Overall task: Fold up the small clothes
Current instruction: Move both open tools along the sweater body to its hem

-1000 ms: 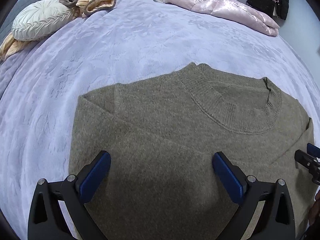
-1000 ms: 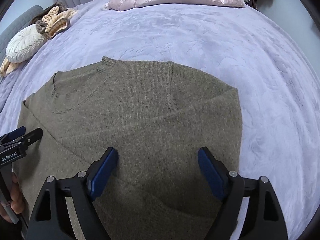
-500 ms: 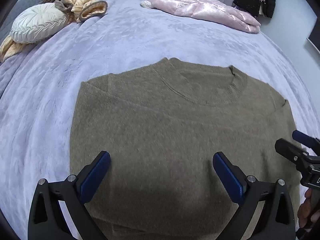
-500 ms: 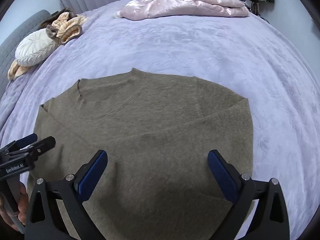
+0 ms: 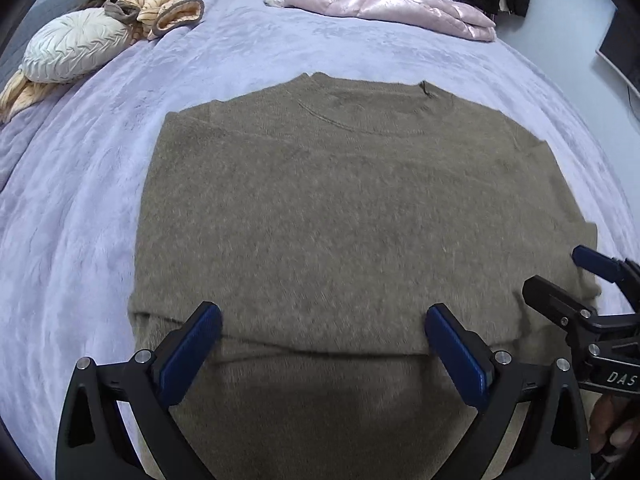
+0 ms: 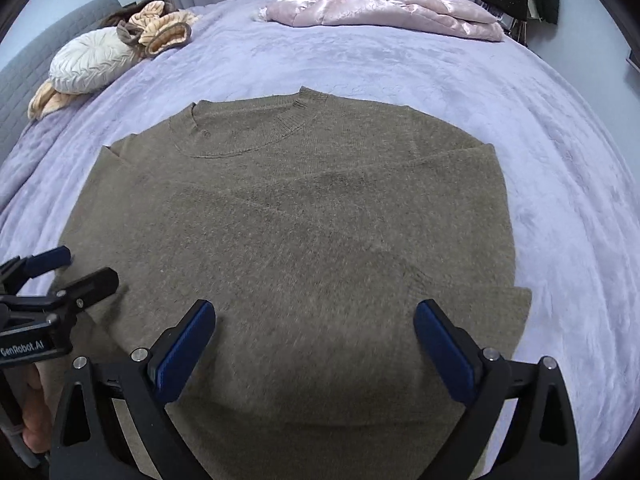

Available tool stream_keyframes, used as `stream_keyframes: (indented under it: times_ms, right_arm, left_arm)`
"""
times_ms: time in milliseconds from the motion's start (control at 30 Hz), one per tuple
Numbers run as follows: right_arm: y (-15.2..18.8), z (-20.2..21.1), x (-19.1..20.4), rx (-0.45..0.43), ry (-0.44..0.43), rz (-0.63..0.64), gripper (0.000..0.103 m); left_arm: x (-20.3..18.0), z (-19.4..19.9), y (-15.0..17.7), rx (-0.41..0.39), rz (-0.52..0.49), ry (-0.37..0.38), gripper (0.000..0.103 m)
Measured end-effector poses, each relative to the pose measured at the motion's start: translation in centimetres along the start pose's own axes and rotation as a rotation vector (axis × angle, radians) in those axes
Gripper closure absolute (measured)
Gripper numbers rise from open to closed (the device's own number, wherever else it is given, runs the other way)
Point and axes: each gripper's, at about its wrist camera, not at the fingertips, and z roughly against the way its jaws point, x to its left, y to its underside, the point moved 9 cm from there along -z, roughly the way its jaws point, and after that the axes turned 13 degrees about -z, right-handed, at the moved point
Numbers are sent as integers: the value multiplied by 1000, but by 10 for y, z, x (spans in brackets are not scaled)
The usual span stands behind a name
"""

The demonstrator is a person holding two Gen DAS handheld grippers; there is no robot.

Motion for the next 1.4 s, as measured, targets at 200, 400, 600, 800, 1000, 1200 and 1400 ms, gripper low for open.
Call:
stream_keyframes:
  times_ms: [200, 400, 600, 800, 1000, 1200, 1400]
  right_arm:
    - [41, 12, 11, 9, 10, 68, 2]
    - [87, 15, 0, 33, 37, 110, 2]
    - [139, 43, -10, 16, 25, 182, 2]
    - [189, 73, -27, -43, 8, 272, 2]
    - [220, 91, -46, -72, -29, 256, 2]
    - [238, 102, -56, -96, -22, 281, 2]
    - [257, 112, -67, -65, 13, 344, 1]
  left_arm:
    - [-14, -4, 39, 53, -31, 5, 0]
    - [-24, 19, 80, 61, -58, -4, 0]
    - [-41, 51, 133, 37, -135, -30, 0]
    - [-40, 72, 175, 26, -162, -11, 0]
    - [-42, 84, 205, 0, -193, -51, 0]
    - [-41, 95, 228, -9, -167, -55, 0]
    - [-33, 129, 254, -24, -122, -54, 0]
